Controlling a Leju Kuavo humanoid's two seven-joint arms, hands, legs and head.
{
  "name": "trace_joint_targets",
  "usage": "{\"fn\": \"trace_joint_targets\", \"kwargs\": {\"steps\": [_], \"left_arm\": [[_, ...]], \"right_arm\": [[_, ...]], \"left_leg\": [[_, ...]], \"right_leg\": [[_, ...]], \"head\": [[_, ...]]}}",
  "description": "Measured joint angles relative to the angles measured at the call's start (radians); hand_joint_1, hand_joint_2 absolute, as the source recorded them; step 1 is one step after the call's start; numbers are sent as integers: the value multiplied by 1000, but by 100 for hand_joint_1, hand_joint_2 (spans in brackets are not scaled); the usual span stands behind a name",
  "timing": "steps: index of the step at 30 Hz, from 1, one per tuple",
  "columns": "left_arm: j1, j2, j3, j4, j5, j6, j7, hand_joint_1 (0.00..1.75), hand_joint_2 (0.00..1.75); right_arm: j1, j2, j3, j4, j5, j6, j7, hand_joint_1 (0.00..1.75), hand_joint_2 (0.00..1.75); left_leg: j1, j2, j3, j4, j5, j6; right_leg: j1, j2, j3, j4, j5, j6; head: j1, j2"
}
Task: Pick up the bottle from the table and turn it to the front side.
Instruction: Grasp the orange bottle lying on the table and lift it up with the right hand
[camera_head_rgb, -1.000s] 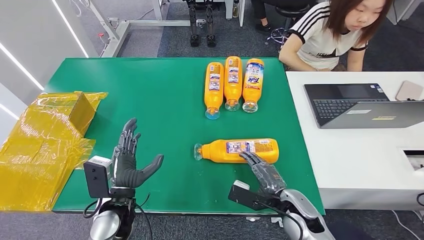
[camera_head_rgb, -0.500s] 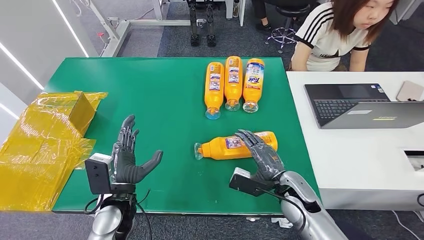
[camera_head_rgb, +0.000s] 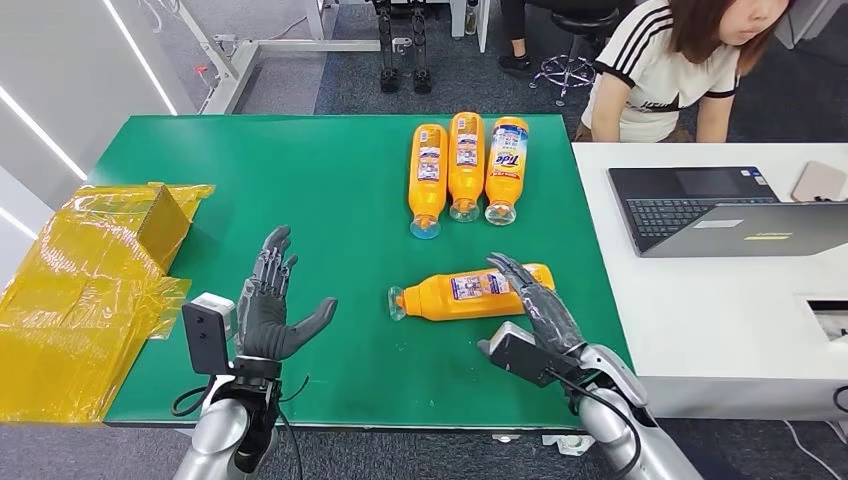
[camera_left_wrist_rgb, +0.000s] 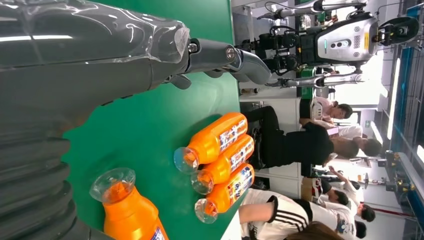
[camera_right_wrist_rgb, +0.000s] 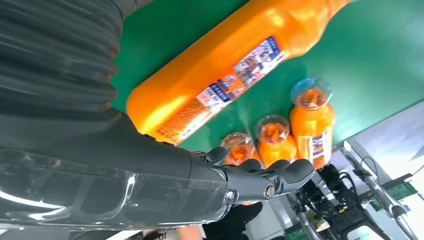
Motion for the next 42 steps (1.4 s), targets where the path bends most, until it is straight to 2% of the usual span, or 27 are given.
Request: {"fn": "trace_joint_targets", "kwargs": {"steps": [4, 7, 12, 20, 22, 27, 36, 42], "left_arm": [[0, 4, -1, 5, 2, -2, 0, 0, 175], [-1, 4, -3, 9, 2, -3, 0, 0, 175], [-3, 3, -21, 22, -12, 3, -3, 0, 175], [-3, 2, -39, 47, -34, 20, -16, 0, 175], [-3, 2, -42, 54, -29, 20, -17, 0, 175], [-12, 2, -47, 73, 20, -15, -13, 0, 175], [-28, 3, -49, 87, 42, -30, -8, 0, 175], [-32, 3, -49, 91, 157, -120, 55, 0, 175]], "right_arm": [[-3, -5, -3, 7, 27, 6, 23, 0, 175], [-25, -7, -2, 30, 98, 11, 66, 0, 175], [-113, 1, 7, 113, 199, 10, 85, 0, 175], [-250, 29, 76, 231, 224, 41, 78, 0, 175], [-287, 43, 93, 262, 212, 80, 87, 0, 175], [-368, 75, 120, 351, 122, 245, 109, 0, 175], [-426, 91, 141, 433, 93, 284, 117, 0, 175], [-511, 92, 193, 538, 38, 447, 191, 0, 175]], "left_leg": [[0, 0, 0, 0, 0, 0], [0, 0, 0, 0, 0, 0], [0, 1, 0, 0, 1, 0], [0, 1, 0, 0, 1, 0], [0, 1, 0, 0, 1, 0], [0, 1, 0, 0, 1, 0], [0, 0, 0, 0, 1, 0], [0, 0, 0, 0, 1, 0]], "right_leg": [[0, 0, 0, 0, 0, 0], [0, 0, 0, 0, 0, 0], [0, 0, 0, 0, 0, 0], [0, 1, 0, 0, 1, -1], [0, 1, 0, 0, 1, -1], [0, 0, 0, 1, 1, -1], [0, 0, 0, 1, 1, -1], [0, 0, 0, 1, 1, -1]], "head": [[0, 0], [0, 0], [0, 0], [0, 0], [0, 0], [0, 0], [0, 0], [0, 0]]}}
